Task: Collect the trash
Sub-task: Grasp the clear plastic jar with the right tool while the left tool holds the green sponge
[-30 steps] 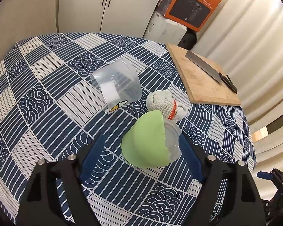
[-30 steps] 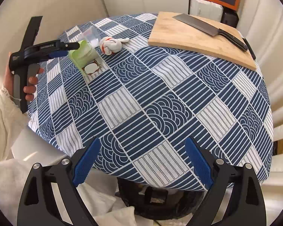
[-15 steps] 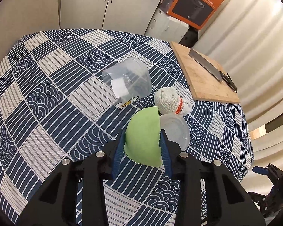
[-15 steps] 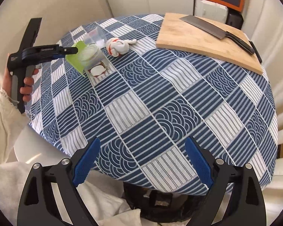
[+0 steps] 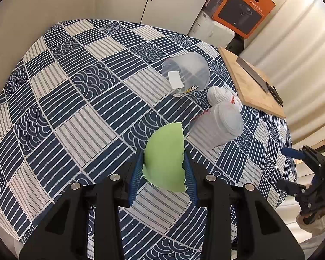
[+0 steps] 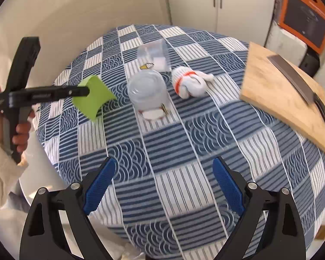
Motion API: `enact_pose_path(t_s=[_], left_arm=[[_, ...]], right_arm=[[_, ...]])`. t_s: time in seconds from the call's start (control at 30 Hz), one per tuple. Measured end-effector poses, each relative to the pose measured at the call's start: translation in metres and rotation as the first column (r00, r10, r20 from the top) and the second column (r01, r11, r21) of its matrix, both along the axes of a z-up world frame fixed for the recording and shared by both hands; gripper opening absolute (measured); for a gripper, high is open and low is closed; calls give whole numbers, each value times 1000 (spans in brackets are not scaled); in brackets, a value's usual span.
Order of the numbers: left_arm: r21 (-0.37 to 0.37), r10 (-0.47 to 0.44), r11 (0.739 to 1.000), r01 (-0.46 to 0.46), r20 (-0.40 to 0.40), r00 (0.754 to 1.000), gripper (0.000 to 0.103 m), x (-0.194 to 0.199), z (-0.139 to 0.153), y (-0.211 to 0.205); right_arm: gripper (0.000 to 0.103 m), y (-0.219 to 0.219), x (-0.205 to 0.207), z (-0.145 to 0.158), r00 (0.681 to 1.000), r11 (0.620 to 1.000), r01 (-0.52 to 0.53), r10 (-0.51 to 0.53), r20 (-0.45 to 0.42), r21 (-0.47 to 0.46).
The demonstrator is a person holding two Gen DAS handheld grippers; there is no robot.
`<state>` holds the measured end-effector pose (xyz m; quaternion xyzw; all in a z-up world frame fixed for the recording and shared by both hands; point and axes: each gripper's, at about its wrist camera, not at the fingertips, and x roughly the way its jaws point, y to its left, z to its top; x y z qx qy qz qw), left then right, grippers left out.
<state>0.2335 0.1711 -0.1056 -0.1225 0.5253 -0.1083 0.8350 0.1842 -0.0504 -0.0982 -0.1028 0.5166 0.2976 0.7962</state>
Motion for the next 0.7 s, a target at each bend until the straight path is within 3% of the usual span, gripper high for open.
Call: enact_pose_path(t_s=[0.3, 0.5, 0.57, 0.7], left_arm=[[5, -4, 1000, 4, -5, 1000, 35, -11, 1, 18], [2, -8, 1000, 8, -14, 1000, 35, -11, 3, 24], [1, -11, 1000, 11, -12, 1000, 35, -11, 4, 24], [25, -39, 999, 39, -11, 999, 35, -12, 11, 18]], right_arm=[[87, 62, 37, -25, 998, 998, -57, 57, -6, -13], [85, 85, 57, -40, 999, 1000, -30, 30, -13, -7], [69, 90, 64, -47, 999, 1000, -13, 13, -30, -7], [57, 93, 71, -52, 998, 1000, 22, -22, -58, 10]])
